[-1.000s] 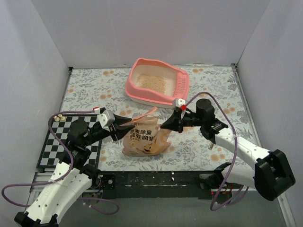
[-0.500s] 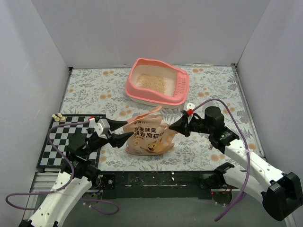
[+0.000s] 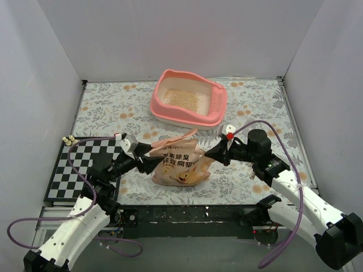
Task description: Fill the litter box with clean litter
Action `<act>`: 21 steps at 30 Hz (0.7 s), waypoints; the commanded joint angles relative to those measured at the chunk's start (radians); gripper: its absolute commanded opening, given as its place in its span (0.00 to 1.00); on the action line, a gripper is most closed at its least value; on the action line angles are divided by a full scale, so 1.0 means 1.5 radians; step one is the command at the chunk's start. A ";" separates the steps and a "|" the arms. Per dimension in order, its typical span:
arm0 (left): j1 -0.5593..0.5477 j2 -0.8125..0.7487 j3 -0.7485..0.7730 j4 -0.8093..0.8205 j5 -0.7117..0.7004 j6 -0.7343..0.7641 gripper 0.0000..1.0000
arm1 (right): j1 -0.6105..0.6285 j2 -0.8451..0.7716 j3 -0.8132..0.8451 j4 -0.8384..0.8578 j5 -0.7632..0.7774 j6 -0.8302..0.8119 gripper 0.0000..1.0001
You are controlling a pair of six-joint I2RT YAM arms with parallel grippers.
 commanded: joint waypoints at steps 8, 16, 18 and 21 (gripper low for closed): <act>-0.001 0.109 -0.016 0.201 0.133 -0.085 0.56 | -0.013 -0.023 -0.017 0.072 -0.017 0.011 0.01; -0.002 0.127 -0.025 0.196 0.156 -0.080 0.43 | -0.013 -0.018 -0.015 0.082 -0.017 0.022 0.01; -0.001 0.134 -0.021 0.177 0.151 -0.067 0.31 | -0.013 -0.018 -0.015 0.084 -0.015 0.025 0.01; -0.001 0.150 -0.014 0.168 0.147 -0.061 0.09 | -0.013 -0.018 -0.016 0.084 -0.018 0.031 0.01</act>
